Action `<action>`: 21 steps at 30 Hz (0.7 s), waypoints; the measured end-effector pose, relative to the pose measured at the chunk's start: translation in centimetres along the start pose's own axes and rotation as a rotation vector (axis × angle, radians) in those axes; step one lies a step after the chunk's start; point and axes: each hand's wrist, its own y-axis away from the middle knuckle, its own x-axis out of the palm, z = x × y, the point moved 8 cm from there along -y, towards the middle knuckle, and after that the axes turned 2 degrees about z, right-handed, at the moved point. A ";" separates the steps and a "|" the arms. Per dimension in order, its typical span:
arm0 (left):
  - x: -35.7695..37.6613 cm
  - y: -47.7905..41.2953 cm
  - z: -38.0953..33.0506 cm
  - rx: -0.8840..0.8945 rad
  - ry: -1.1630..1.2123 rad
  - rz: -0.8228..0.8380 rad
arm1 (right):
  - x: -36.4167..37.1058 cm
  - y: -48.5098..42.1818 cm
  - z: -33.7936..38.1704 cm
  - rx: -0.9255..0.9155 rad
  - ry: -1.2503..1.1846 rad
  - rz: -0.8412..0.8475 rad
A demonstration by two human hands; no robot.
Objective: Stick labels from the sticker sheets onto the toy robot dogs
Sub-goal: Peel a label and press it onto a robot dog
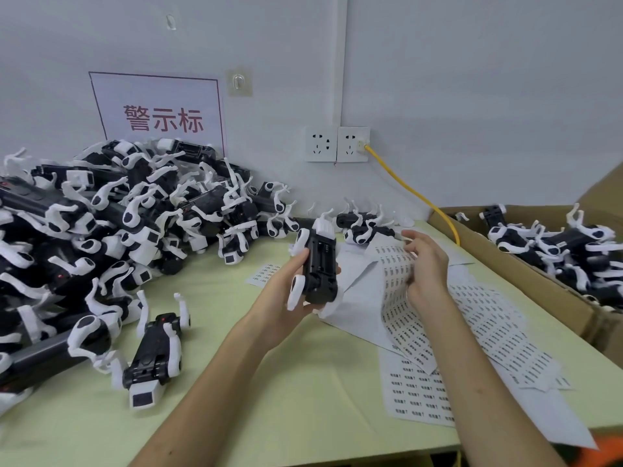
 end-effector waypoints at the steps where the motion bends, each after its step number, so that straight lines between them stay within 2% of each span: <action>1: 0.1 -0.1 0.0 0.005 0.016 0.017 | 0.5 0.1 0.3 -0.047 0.044 0.040; 5: 0.2 -0.3 0.2 -0.002 0.098 0.048 | 2.6 1.3 1.6 -0.332 0.374 0.181; 9: 0.8 -0.3 -0.1 0.012 0.185 0.110 | 4.3 2.8 1.5 -0.485 0.486 0.265; 14: 0.3 -0.5 0.0 0.017 0.239 0.078 | 6.2 4.6 1.7 -0.680 0.676 0.384; 21: 0.4 -0.3 -0.3 0.030 0.199 0.091 | 7.4 5.3 0.2 -0.514 0.654 0.712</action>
